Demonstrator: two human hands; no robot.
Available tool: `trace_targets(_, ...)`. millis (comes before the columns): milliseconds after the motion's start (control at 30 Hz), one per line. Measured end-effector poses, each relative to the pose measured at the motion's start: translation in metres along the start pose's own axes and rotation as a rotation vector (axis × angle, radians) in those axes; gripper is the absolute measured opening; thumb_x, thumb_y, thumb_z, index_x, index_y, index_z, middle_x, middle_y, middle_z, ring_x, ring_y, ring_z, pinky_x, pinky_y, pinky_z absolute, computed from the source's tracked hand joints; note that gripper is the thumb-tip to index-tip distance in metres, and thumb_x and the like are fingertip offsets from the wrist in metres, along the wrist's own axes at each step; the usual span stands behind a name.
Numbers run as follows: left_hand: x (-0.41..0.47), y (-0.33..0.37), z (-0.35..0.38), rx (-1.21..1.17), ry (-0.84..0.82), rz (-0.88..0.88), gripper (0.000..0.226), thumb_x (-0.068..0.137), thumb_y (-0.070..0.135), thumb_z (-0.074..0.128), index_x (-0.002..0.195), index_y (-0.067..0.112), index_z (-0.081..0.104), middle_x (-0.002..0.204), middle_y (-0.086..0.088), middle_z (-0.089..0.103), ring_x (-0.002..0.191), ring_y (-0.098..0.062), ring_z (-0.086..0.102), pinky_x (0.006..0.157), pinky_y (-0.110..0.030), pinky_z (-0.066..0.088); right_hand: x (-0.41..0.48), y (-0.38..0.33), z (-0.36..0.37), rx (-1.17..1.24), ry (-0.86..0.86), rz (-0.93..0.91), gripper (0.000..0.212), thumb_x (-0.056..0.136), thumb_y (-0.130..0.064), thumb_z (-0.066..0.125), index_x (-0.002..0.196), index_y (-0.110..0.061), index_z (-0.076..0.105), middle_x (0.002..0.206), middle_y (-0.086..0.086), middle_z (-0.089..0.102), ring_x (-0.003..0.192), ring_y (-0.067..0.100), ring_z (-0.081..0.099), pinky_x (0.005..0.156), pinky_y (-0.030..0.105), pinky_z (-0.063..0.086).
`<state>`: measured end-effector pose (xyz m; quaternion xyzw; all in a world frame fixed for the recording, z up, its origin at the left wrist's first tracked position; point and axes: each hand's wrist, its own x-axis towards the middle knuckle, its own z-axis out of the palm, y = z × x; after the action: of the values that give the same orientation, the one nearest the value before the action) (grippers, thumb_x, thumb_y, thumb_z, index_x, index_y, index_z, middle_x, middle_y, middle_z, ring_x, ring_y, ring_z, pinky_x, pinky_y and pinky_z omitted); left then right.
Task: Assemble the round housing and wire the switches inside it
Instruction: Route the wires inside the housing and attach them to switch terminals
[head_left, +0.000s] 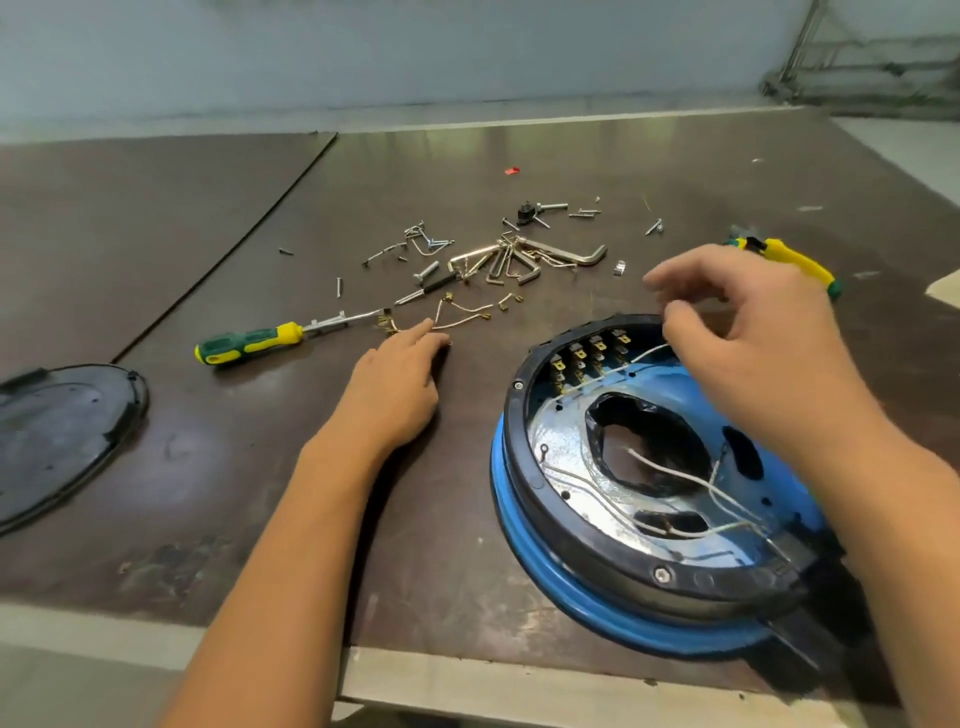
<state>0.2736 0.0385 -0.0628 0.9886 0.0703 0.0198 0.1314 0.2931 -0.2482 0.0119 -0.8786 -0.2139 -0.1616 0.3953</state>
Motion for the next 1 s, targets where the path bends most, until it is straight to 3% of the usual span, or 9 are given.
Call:
trace_targets(133,0.003,-0.003,0.001,-0.039,0.051,0.024,0.048,0.093,0.004,0.041,0.137,0.020,0.051,0.144,-0.001,0.049,0.133,-0.024,0.043,0.107,-0.047,0.039,-0.003,-0.002,0.002,-0.222,-0.124,0.006,0.023,0.090,-0.008,0.059,0.109,-0.016,0.071,0.113,0.003,0.064,0.108,0.022,0.056,0.091,0.026,0.038)
trace_targets(267,0.000,0.002,-0.002,-0.066,0.162,0.016,0.041,0.090,0.001,0.050,0.124,0.021,0.061,0.122,0.000,0.059,0.114,-0.025,0.052,0.091,-0.044,0.049,-0.005,0.003,-0.001,-0.309,-0.237,0.205,0.025,0.092,-0.017,0.058,0.112,-0.026,0.070,0.136,0.004,0.052,0.123,0.033,0.047,0.103,0.049,0.041)
trace_targets(367,-0.002,0.007,-0.004,-0.125,0.171,0.020,0.043,0.081,-0.004,0.051,0.109,0.023,0.070,0.101,0.004,0.061,0.100,-0.022,0.057,0.083,-0.038,0.051,-0.006,0.003,0.002,-0.353,-0.335,0.235,0.027,0.094,-0.025,0.056,0.118,-0.032,0.067,0.142,-0.002,0.048,0.130,0.031,0.043,0.104,0.051,0.038)
trace_targets(467,-0.001,0.011,-0.004,-0.210,0.159,-0.006,0.039,0.081,0.001,0.050,0.102,0.024,0.073,0.088,0.010,0.055,0.090,-0.018,0.056,0.080,-0.030,0.046,-0.006,0.002,0.005,-0.367,-0.329,0.238,0.027,0.095,-0.029,0.056,0.120,-0.034,0.064,0.140,-0.005,0.048,0.129,0.027,0.043,0.096,0.049,0.035)
trace_targets(567,-0.001,0.013,-0.002,-0.210,0.188,-0.010,0.019,0.086,0.024,0.061,0.103,0.027,0.068,0.089,0.009,0.053,0.087,-0.016,0.054,0.076,-0.030,0.043,-0.005,0.003,0.006,-0.393,-0.345,0.241,0.027,0.094,-0.031,0.056,0.120,-0.036,0.063,0.140,-0.004,0.047,0.128,0.027,0.044,0.094,0.048,0.035)
trace_targets(667,-0.002,0.014,-0.001,-0.161,0.167,-0.035,0.028,0.086,0.038,0.071,0.108,0.024,0.064,0.100,0.003,0.052,0.091,-0.017,0.054,0.083,-0.035,0.047,-0.006,0.003,0.006,-0.425,-0.374,0.243,0.030,0.093,-0.030,0.057,0.121,-0.037,0.061,0.143,-0.003,0.043,0.130,0.028,0.041,0.097,0.048,0.035)
trace_targets(833,-0.001,0.020,-0.005,-0.111,0.155,-0.134,0.017,0.089,0.026,0.069,0.104,0.022,0.075,0.104,-0.005,0.072,0.102,-0.028,0.064,0.091,-0.038,0.052,-0.007,-0.001,0.004,-0.401,-0.363,0.250,0.036,0.093,-0.025,0.053,0.128,-0.032,0.051,0.137,-0.003,0.047,0.122,0.028,0.044,0.093,0.048,0.035)
trace_targets(1000,-0.002,0.026,-0.006,-0.082,0.040,-0.189,0.038,0.094,0.028,0.064,0.129,0.018,0.055,0.120,-0.008,0.066,0.117,-0.033,0.057,0.097,-0.044,0.048,-0.008,-0.004,-0.001,-0.425,-0.397,0.259,0.036,0.095,-0.025,0.050,0.132,-0.028,0.047,0.137,-0.002,0.047,0.122,0.027,0.043,0.084,0.045,0.031)
